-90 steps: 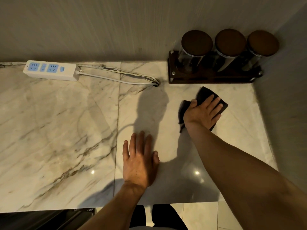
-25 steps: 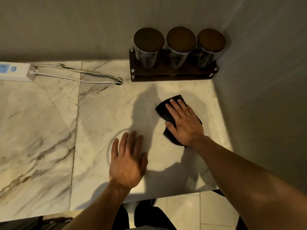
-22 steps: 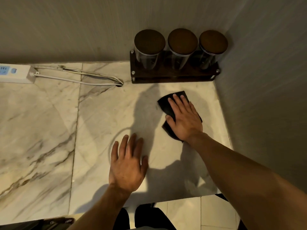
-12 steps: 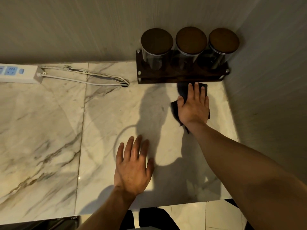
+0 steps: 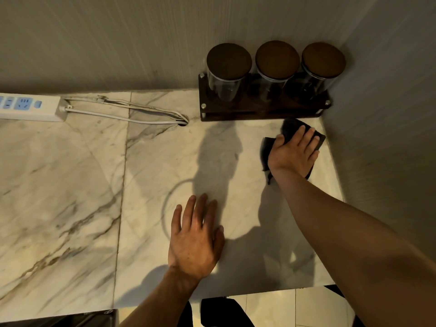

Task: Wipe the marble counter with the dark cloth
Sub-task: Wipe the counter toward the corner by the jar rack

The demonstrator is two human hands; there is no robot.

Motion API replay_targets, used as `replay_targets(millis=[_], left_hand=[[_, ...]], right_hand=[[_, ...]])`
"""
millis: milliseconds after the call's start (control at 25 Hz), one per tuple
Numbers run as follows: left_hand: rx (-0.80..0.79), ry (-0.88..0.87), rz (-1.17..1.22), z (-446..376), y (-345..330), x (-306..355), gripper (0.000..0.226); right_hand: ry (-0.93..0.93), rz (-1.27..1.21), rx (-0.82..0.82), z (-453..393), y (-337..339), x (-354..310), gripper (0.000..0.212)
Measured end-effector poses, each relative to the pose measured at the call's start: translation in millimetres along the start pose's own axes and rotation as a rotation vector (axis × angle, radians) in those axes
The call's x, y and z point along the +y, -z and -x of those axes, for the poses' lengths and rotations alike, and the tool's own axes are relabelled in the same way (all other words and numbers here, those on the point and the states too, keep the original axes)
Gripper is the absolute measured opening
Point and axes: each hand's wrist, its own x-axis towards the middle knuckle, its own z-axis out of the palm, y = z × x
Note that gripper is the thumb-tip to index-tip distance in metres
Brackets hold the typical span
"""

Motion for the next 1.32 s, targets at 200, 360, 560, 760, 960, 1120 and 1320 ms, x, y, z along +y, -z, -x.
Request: replay_targets(millis=[200,360,560,760,960,1120,1320], left_hand=[[0.010,-0.015,-0.004,1,0,0,0.055],[0.014,-0.013,-0.009,1,0,0,0.054],[0.044,-0.040,0.005,4,-1,-1,0.053],[0.043,-0.056,-0.021,3,-1,-1,0.053],[0.001,-0.040,-0.059,3,-2,-1,0.054],[0.002,-0.036,-0.045,5,-5,-2,0.055],[0.043,-0.034,0.045,3,-6,-5,0.054]], right_hand=[[-0.083,-0.018,0.018,7,4,12,0.066],[-0.109,-0.023,0.041,22,6,25,0.065],[-0.140,-0.015,0.058,45,8,42,0.063],[-0.171,-0.006,0.074,70,9,60,0.064],[-0.197,-0.009,0.067,98,12,80,0.063],[-0.212,-0.014,0.083,120,13,96,0.063],[-0.215,-0.012,0.095,147,16,117,0.061]])
